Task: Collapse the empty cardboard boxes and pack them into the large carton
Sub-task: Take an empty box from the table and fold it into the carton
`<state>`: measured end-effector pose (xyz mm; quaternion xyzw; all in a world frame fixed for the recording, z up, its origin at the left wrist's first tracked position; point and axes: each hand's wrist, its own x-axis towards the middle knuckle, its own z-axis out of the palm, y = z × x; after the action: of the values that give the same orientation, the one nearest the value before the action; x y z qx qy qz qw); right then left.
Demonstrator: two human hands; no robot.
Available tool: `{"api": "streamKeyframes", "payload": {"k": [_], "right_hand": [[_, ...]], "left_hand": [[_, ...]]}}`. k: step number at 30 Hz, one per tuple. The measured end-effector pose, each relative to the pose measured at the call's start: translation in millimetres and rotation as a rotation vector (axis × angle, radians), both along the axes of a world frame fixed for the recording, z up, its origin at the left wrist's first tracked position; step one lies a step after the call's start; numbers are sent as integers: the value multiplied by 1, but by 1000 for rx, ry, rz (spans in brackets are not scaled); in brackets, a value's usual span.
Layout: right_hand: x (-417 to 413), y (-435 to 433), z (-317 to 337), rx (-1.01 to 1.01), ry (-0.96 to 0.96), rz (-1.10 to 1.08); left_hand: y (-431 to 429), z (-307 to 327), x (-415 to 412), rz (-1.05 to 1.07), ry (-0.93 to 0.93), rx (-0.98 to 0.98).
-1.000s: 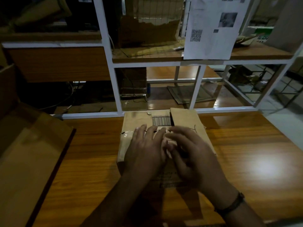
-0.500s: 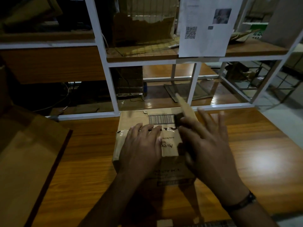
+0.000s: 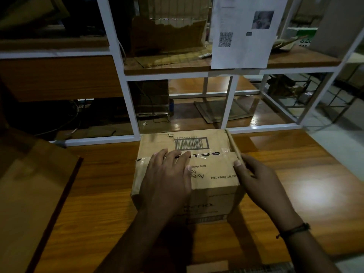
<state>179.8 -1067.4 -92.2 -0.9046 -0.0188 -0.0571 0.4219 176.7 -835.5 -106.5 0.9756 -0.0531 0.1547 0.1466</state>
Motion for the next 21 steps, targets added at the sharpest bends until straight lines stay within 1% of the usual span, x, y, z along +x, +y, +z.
{"api": "streamKeyframes", "payload": {"k": [4,10,12,15,16,18,20,21], "right_hand": [[1,3,-16,111,11,19],[10,3,-21,100,-25,25],[13,2,-20,-9,-104,24],[21,5,-13,-312,-206,-18],[23,7,-7,-355,-212,29],[26,15,3,-411,-196,220],[32,24,10,-550,-170,391],[37,27,14,-638,-151,426]], "left_hand": [[0,-1,3,-4,8,5],[-1,-4,7,12,-8,-4],[-1,-4,10,3,-18,-4],[-1,0,17,0,-36,-9],[-1,2,19,2,-37,-8],[-3,3,29,1,-38,-5],[-5,7,40,5,-61,-3],[-6,9,45,6,-87,-7]]}}
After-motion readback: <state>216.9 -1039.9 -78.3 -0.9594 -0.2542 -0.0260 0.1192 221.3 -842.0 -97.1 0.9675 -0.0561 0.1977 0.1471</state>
